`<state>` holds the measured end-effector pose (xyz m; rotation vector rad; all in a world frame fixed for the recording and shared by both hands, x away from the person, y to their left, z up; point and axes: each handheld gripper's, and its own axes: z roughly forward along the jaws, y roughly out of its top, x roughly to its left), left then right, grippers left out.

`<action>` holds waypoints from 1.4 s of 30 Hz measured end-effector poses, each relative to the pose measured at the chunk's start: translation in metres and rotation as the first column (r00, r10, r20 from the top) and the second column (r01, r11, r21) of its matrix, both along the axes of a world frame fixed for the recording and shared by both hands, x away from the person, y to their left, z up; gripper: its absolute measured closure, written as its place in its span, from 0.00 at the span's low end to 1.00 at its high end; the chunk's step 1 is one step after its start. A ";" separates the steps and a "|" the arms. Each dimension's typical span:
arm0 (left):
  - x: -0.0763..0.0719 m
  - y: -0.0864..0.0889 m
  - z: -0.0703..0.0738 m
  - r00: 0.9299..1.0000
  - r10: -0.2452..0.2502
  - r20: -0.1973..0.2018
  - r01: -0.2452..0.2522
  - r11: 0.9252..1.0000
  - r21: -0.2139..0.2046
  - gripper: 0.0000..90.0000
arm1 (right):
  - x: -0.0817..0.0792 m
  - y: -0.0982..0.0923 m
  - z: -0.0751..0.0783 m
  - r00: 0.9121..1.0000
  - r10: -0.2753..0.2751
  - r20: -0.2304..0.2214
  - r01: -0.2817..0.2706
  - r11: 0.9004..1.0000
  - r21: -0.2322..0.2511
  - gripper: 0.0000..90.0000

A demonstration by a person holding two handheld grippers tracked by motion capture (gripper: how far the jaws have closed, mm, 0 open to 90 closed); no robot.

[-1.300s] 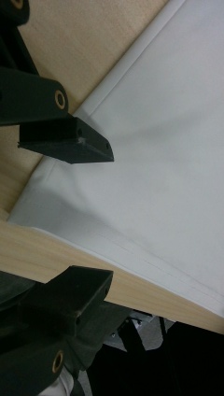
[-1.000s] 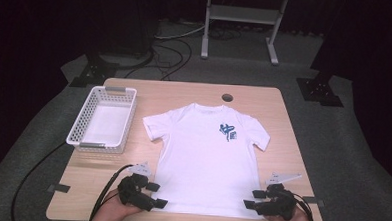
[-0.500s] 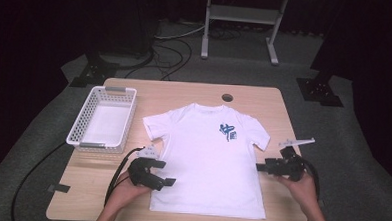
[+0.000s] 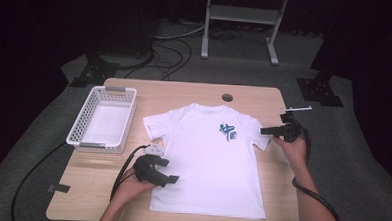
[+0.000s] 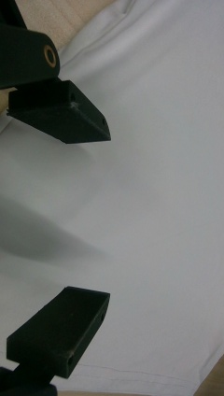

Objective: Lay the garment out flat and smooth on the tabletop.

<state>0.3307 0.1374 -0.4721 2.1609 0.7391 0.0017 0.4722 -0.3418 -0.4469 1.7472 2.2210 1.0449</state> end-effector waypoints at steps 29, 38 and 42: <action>-0.002 0.006 -0.002 1.000 0.004 -0.010 -0.004 1.000 0.005 0.20 | 0.020 0.010 -0.007 1.000 -0.022 -0.017 0.022 1.000 -0.009 0.97; -0.005 0.006 -0.001 1.000 0.004 -0.007 -0.004 1.000 -0.001 0.20 | 0.008 0.045 0.018 0.992 0.094 0.078 -0.094 0.996 -0.009 0.98; -0.006 0.006 -0.001 1.000 0.003 -0.005 -0.003 1.000 -0.004 0.20 | -0.002 0.068 0.022 0.981 0.168 0.096 -0.168 0.986 -0.009 0.98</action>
